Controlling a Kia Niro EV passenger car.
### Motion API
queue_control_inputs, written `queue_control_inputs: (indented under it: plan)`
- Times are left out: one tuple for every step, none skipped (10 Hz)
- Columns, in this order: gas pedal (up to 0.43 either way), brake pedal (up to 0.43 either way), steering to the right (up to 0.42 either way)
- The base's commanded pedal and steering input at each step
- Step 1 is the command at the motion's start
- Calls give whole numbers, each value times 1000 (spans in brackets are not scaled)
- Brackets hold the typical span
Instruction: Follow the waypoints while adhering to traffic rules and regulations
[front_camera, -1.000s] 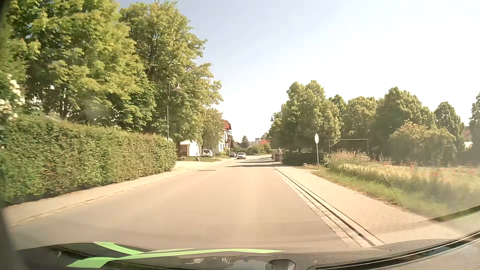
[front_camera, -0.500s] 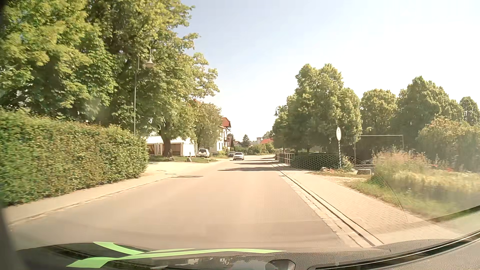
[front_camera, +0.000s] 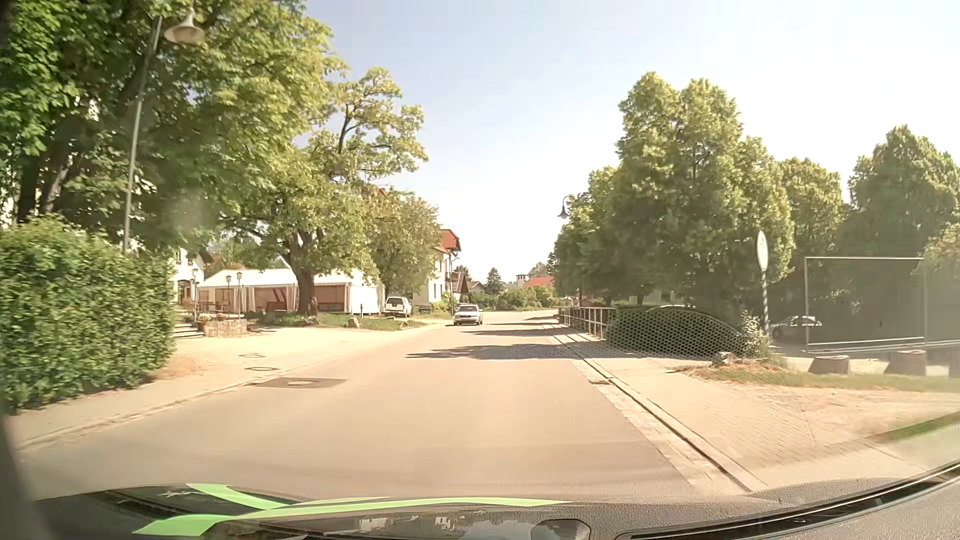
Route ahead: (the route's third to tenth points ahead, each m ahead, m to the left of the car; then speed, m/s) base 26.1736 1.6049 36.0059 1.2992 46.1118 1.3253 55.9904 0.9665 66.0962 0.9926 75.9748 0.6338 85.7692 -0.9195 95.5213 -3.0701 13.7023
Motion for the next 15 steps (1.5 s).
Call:
queue_control_inputs:
  plan:
    - [169, 0, -6]
    - [169, 0, -5]
    - [169, 0, -6]
    - [177, 0, -5]
    - [177, 0, -6]
    - [177, 0, -5]
    - [177, 0, -5]
    - [177, 0, -5]
    - [169, 0, -5]
    - [169, 0, -5]
    - [157, 0, -5]
    - [157, 0, -5]
    - [157, 0, -4]
    - [157, 0, -4]
    - [157, 0, -4]
